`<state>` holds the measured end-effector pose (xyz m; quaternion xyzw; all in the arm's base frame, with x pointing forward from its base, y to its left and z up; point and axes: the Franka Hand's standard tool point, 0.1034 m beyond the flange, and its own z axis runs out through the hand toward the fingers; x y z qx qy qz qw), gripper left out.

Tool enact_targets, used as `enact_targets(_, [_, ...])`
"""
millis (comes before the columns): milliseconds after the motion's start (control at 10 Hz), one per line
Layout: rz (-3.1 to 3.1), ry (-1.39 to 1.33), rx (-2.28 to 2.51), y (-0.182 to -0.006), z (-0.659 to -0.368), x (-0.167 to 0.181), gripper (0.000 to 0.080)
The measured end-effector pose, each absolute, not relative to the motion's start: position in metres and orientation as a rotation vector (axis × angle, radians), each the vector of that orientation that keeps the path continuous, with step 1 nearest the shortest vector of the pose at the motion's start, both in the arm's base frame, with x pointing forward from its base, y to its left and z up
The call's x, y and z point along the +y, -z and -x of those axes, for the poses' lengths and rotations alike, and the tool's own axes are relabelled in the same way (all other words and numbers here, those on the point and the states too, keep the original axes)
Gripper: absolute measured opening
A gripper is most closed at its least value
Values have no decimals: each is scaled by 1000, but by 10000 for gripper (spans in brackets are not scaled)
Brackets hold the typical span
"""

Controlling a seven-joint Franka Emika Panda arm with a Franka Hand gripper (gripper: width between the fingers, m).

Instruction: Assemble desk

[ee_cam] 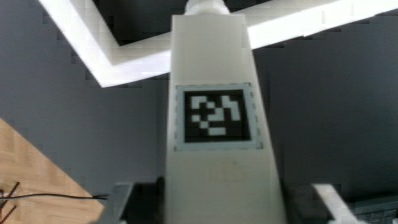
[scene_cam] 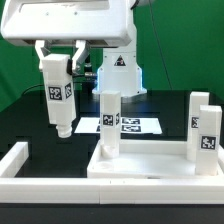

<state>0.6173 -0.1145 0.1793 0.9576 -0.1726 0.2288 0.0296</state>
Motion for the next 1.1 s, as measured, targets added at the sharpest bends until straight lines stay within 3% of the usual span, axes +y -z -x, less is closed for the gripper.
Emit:
enact_targets(400, [-2932,-792,-572,-153,-631,-53,288])
enact_targets(600, [-2934,-766,-563,-142,-628,-49,288])
enact_targets(1100, [-2923,-793,-558,-146,-629,-50,288])
